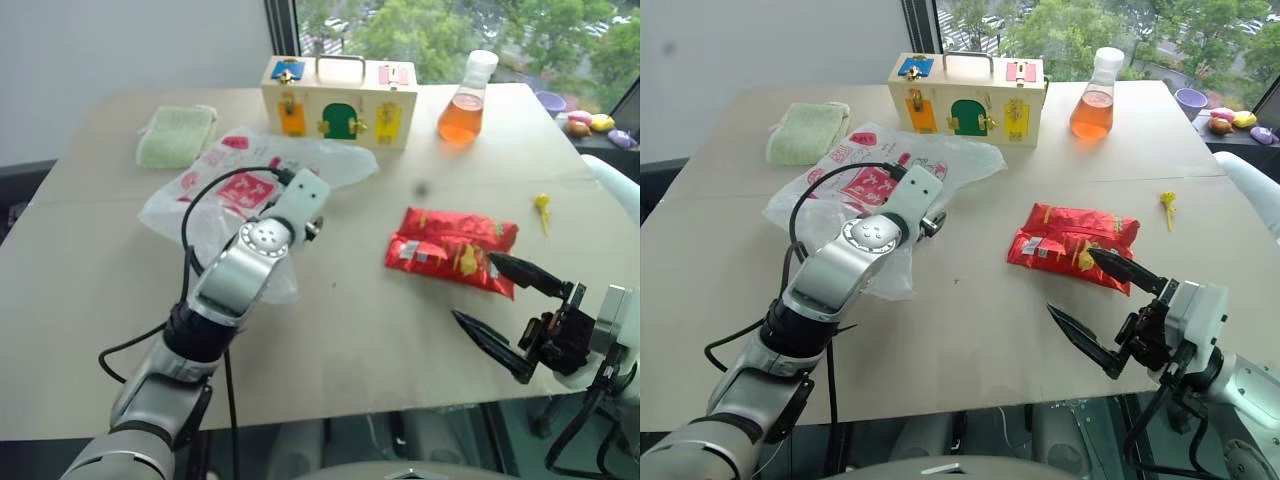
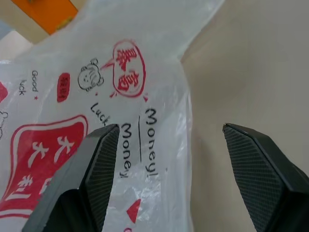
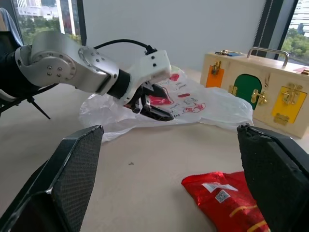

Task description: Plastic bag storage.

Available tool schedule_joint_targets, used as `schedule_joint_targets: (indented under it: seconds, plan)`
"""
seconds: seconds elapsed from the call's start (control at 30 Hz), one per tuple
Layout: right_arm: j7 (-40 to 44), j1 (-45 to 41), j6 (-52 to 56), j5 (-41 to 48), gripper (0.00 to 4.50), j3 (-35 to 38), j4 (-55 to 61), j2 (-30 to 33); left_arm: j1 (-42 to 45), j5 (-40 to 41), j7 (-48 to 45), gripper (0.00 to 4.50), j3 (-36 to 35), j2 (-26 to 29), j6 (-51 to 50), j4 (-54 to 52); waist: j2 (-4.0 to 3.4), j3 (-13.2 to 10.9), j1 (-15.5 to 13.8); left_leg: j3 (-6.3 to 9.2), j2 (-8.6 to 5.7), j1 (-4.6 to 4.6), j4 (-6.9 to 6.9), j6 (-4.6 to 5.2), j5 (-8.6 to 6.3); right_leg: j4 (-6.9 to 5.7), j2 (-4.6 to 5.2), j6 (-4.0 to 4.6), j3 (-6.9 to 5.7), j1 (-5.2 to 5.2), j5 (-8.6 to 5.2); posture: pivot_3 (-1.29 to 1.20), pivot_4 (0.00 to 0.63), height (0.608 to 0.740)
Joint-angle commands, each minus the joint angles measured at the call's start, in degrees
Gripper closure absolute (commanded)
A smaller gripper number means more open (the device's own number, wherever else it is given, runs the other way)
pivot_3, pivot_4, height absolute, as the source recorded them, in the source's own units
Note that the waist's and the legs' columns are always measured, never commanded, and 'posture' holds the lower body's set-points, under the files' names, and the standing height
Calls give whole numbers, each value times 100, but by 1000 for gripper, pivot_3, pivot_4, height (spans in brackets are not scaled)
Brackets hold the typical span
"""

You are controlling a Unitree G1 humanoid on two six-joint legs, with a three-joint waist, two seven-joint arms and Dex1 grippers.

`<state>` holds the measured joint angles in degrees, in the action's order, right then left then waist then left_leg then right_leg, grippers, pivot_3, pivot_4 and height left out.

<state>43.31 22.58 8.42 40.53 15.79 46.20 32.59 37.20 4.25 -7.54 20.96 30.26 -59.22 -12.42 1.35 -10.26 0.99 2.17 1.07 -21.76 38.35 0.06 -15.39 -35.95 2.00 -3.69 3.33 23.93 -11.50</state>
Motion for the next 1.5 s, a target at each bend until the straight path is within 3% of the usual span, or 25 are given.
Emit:
schedule_joint_targets:
  seconds: [0.03,0.77,1.03,1.13,1.33,1.5]
  plan:
    - [-31,-3,-71,36,0,168,162,40,-101,-375,-162,997,144,149,148,-20,0,0,-17,-1,0,0,0,0,0,0,0,0,0,0,0,0,150,740]
    - [-128,6,141,280,0,350,293,290,-1295,-3084,985,997,347,106,2272,555,1,1,-37,-2,-2,-1,2,0,0,1,4,0,0,-3,1,0,150,740]
    - [-54,-82,214,377,0,409,212,396,-1162,-3291,1637,997,-74,-513,2924,1754,1,7,-54,-1,-2,3,4,0,0,0,6,-2,-3,-8,1,0,150,740]
    - [-11,-137,225,398,0,442,148,421,-1061,-3308,1785,1746,-246,-695,3093,1978,0,8,-37,-1,-2,3,4,0,0,-2,6,-3,-3,-8,1,0,150,740]
    - [45,-151,192,334,0,388,119,382,-1021,-2888,1635,4474,-808,-985,3471,2073,-14,22,-76,-2,-3,4,4,0,0,-2,7,-1,-3,-11,3,0,150,740]
    - [66,-64,156,306,0,413,111,338,-938,-1295,233,4474,-2174,-908,3098,869,-6,18,-63,0,-2,0,6,0,0,-2,8,7,-6,-8,9,0,150,740]
